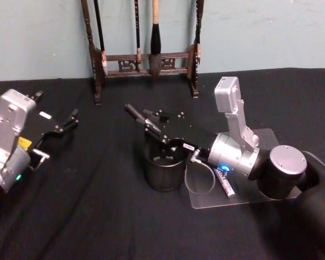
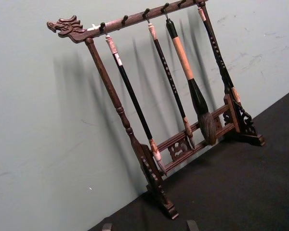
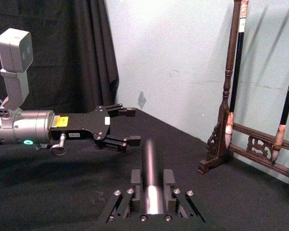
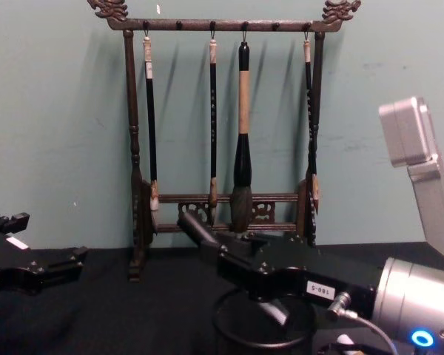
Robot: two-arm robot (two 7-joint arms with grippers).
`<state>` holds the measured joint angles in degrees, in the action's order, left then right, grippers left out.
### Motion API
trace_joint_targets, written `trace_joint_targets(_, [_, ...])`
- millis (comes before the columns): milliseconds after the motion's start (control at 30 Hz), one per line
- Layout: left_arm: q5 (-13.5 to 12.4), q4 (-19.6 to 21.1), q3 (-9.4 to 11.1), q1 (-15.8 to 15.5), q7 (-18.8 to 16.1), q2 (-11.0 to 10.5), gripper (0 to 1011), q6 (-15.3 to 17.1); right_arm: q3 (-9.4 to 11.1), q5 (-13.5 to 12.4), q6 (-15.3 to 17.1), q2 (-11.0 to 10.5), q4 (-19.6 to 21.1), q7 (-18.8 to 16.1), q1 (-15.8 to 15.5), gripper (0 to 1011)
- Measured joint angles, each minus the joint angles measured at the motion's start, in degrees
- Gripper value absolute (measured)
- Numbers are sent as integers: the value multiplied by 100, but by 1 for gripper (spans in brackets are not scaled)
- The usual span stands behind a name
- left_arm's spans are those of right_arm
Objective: Pick up the water-based marker from the table and place it into the pen holder.
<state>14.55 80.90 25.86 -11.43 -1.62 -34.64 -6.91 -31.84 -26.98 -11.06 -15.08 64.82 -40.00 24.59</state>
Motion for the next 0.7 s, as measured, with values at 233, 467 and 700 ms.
trace_joint_targets(233, [0, 0, 0, 0, 0, 0, 1001, 0, 4, -1, 0, 0, 0, 0, 0, 476])
trace_joint_targets(467, [0, 0, 0, 0, 0, 0, 1001, 0, 7, -3, 0, 0, 0, 0, 0, 690])
trace_joint_targets(700, [0, 0, 0, 0, 0, 0, 1001, 0, 7, -5, 0, 1, 0, 0, 0, 898])
